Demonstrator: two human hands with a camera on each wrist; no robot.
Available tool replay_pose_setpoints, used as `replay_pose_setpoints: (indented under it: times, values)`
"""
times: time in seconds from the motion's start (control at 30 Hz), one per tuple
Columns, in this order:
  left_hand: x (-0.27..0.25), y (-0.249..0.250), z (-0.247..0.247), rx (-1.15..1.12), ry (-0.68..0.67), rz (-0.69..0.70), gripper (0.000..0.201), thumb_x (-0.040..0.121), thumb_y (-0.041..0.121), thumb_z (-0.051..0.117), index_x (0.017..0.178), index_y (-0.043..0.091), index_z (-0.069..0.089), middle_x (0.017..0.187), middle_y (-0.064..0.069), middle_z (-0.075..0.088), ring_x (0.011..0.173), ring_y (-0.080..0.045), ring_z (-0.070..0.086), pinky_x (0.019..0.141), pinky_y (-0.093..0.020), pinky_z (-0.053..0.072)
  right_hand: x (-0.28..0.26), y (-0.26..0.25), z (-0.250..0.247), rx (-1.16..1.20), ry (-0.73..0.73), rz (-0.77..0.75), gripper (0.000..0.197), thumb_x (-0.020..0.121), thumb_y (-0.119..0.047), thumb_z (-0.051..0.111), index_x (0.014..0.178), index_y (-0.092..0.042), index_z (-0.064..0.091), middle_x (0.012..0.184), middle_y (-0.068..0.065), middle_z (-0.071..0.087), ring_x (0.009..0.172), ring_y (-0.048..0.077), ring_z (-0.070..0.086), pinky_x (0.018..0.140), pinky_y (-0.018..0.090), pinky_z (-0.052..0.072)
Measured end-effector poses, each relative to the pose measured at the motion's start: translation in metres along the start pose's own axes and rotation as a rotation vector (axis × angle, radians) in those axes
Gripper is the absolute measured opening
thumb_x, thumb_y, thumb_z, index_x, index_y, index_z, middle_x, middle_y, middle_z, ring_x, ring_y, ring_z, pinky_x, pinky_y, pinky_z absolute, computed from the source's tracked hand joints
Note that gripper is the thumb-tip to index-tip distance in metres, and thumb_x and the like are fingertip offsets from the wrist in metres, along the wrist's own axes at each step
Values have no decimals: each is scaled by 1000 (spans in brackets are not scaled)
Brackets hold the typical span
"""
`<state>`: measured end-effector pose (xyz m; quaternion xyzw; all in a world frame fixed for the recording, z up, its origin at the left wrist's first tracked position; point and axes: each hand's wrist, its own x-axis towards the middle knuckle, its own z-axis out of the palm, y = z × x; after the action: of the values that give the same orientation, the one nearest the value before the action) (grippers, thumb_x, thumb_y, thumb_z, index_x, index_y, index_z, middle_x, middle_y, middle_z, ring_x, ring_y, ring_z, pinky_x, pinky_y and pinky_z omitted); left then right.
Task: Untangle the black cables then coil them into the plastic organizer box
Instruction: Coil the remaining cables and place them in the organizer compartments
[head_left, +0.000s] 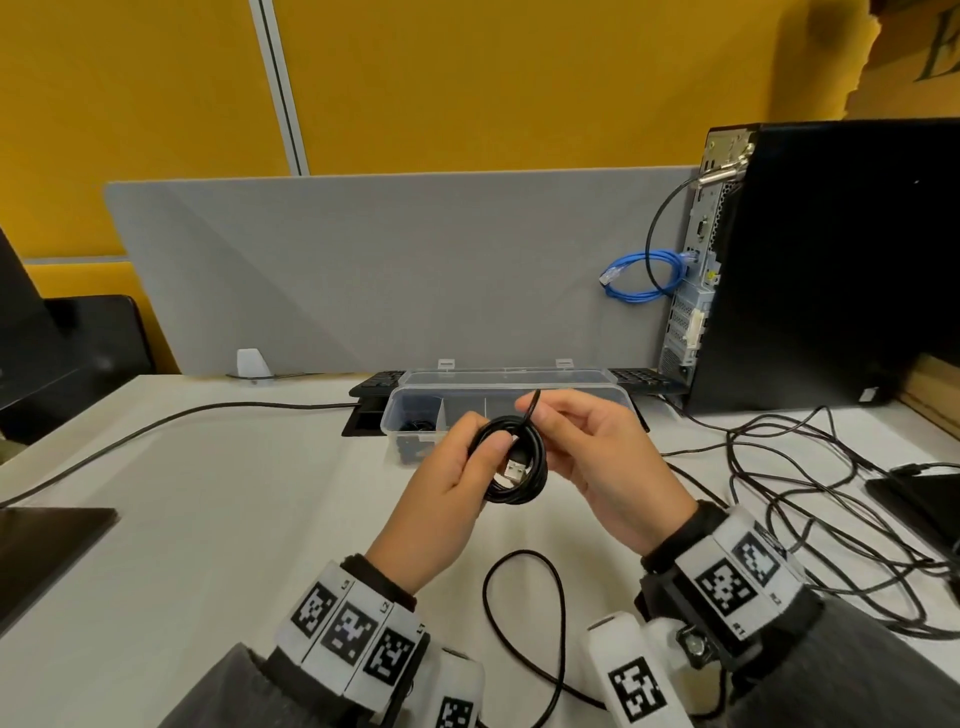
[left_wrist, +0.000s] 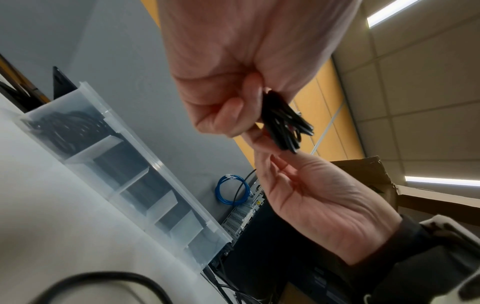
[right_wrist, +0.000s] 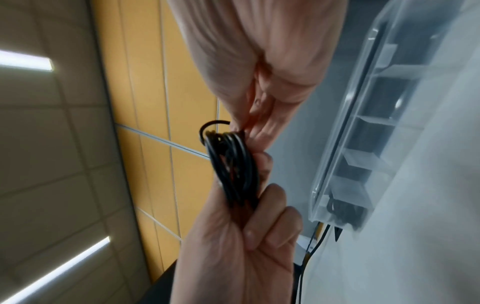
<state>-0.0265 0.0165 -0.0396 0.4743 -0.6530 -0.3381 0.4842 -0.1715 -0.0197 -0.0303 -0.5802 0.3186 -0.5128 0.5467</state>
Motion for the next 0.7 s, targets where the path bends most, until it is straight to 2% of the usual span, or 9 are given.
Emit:
replay_pose_setpoints:
  times: [0.1, 0.17, 0.23, 0.33, 0.37, 0.5, 0.57, 0.63, 0.7]
  values:
    - [2, -5, -2, -5, 25, -18, 17, 96, 25, 43, 85, 16, 53, 78, -2, 56, 65, -2, 48, 59, -18, 37, -1, 2, 0, -42, -23, 21, 13, 92, -6, 52, 96, -11, 64, 75, -1, 70, 68, 8, 65, 63, 19, 50]
    - [4, -7, -3, 1, 49, -16, 17, 96, 24, 44, 82, 20, 53, 72, 7, 55, 57, 3, 46, 53, -13, 35, 0, -1, 0, -99, -53, 34, 16, 93, -5, 51, 101, -14, 61, 78, 4, 69, 72, 13, 65, 69, 28, 54]
    - [5, -9, -4, 11, 77, 1, 17, 96, 22, 45, 81, 20, 53, 67, 10, 53, 52, 4, 45, 49, -11, 34, -1, -6, 1, -130, -72, 44, 15, 92, -18, 54, 105, -13, 61, 82, 5, 68, 77, 16, 65, 79, 38, 54]
    - [5, -7, -4, 3, 82, 31, 17, 95, 22, 46, 81, 17, 54, 63, 11, 51, 49, 4, 43, 47, -10, 32, -3, -8, 4, -229, -63, 18, 47, 72, -50, 62, 103, -15, 60, 88, -1, 71, 85, 12, 67, 79, 32, 55]
    - [5, -7, -3, -6, 79, 39, 17, 95, 22, 45, 83, 14, 55, 65, 9, 51, 50, 3, 44, 47, -10, 32, -4, -7, 6, -272, -52, -9, 50, 68, -51, 63, 103, -15, 60, 89, 0, 72, 86, 12, 68, 76, 28, 54]
    - [3, -5, 0, -81, 91, 32, 17, 95, 21, 46, 87, 8, 55, 67, 5, 54, 52, 4, 47, 49, -7, 35, -5, -2, 7, -286, -50, 7, 26, 88, -33, 58, 104, -14, 63, 96, 1, 71, 91, 11, 66, 79, 30, 55]
    - [2, -2, 1, -121, 98, 11, 20, 94, 22, 47, 89, 3, 54, 65, 5, 54, 52, 3, 46, 50, -9, 36, -3, -1, 3, -306, -62, 41, 27, 89, -36, 56, 100, -14, 66, 97, 3, 69, 92, 11, 63, 77, 29, 54]
    - [0, 0, 1, -164, 96, -18, 28, 91, 28, 49, 92, 0, 54, 65, 4, 56, 59, -4, 49, 54, -13, 38, -2, -1, 0, -309, -89, 74, 33, 89, -40, 54, 98, -11, 67, 103, 11, 67, 94, 16, 60, 75, 28, 50]
    - [-1, 3, 0, -215, 83, -47, 39, 84, 37, 51, 95, -1, 54, 72, -2, 59, 70, -16, 51, 65, -27, 40, -2, -1, -2, -278, -129, 123, 38, 89, -43, 52, 101, -11, 68, 107, 13, 66, 94, 17, 57, 76, 28, 45]
